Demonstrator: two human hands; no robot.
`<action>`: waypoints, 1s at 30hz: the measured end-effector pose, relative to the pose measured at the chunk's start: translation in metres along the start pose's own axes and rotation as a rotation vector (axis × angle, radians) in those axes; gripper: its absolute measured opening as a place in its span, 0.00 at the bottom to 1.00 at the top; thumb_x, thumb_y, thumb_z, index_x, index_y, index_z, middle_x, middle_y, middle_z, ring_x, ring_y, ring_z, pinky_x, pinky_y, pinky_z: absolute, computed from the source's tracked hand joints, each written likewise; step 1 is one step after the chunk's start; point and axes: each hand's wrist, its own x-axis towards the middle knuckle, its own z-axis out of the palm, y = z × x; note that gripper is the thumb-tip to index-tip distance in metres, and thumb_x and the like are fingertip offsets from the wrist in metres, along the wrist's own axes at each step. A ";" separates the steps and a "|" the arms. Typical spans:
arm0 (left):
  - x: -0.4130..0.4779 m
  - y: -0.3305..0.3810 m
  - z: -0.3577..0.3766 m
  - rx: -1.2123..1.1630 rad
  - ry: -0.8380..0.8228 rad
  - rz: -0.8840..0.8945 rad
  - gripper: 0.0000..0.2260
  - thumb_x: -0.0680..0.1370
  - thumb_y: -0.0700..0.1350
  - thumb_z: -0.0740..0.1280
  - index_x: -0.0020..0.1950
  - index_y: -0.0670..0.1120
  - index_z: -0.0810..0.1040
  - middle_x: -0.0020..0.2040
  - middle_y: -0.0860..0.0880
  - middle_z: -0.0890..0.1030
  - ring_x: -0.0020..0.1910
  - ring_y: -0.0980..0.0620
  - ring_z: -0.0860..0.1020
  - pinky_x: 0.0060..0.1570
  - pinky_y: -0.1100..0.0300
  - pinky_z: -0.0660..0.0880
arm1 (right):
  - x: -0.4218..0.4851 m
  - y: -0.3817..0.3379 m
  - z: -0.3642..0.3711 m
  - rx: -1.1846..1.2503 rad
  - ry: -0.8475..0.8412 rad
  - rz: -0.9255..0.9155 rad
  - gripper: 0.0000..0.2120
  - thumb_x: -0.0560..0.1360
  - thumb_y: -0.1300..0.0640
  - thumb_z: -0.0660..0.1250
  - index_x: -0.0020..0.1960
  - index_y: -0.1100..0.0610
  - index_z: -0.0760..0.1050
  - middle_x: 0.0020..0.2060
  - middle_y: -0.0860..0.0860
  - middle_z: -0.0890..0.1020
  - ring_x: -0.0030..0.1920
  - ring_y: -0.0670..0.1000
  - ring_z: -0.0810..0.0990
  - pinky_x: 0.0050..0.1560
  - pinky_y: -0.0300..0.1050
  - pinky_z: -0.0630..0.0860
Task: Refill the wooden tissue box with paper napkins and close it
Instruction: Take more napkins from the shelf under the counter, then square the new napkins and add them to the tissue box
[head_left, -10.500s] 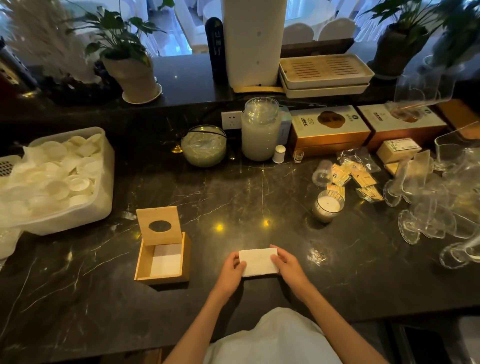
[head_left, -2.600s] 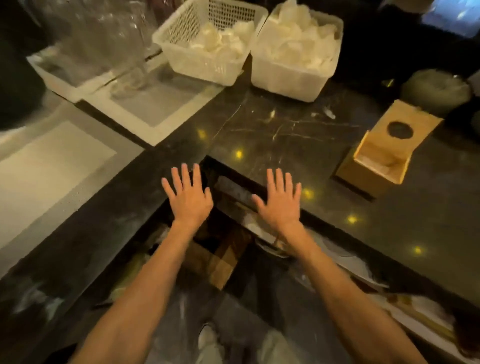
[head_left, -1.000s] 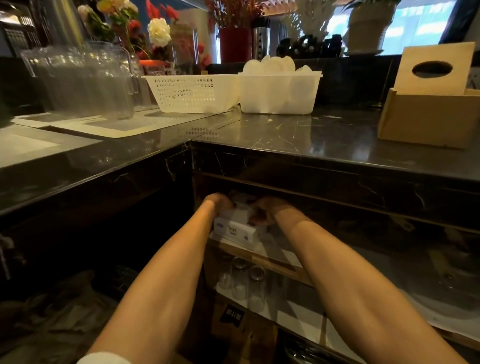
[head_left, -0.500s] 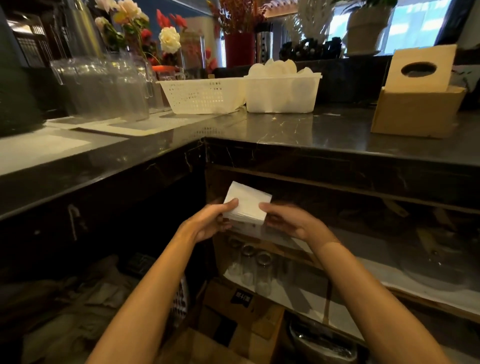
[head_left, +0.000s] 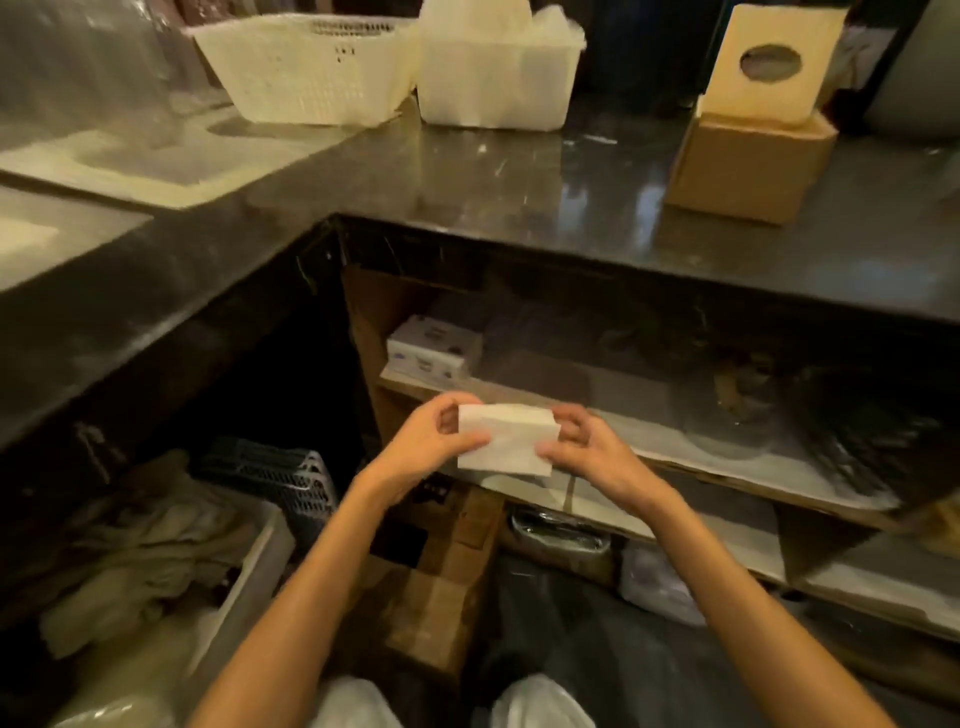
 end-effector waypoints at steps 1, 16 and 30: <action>-0.007 0.013 0.004 -0.002 -0.029 -0.066 0.13 0.74 0.38 0.74 0.56 0.49 0.79 0.53 0.48 0.83 0.54 0.51 0.81 0.50 0.60 0.79 | -0.010 -0.011 -0.004 0.053 -0.014 0.094 0.22 0.75 0.60 0.72 0.66 0.56 0.69 0.55 0.51 0.82 0.52 0.47 0.84 0.47 0.40 0.81; -0.115 0.320 0.053 -0.207 -0.296 -0.808 0.18 0.74 0.44 0.75 0.62 0.40 0.78 0.56 0.42 0.85 0.57 0.44 0.82 0.53 0.52 0.81 | -0.220 -0.261 -0.062 0.643 0.037 0.721 0.19 0.75 0.56 0.70 0.63 0.63 0.75 0.54 0.61 0.85 0.51 0.56 0.86 0.47 0.49 0.84; 0.056 0.436 0.265 -0.015 -0.550 -0.579 0.19 0.74 0.37 0.73 0.64 0.43 0.76 0.60 0.43 0.82 0.59 0.46 0.81 0.55 0.53 0.79 | -0.238 -0.312 -0.312 0.375 0.324 0.324 0.18 0.76 0.60 0.70 0.64 0.59 0.75 0.57 0.56 0.84 0.58 0.54 0.83 0.57 0.47 0.80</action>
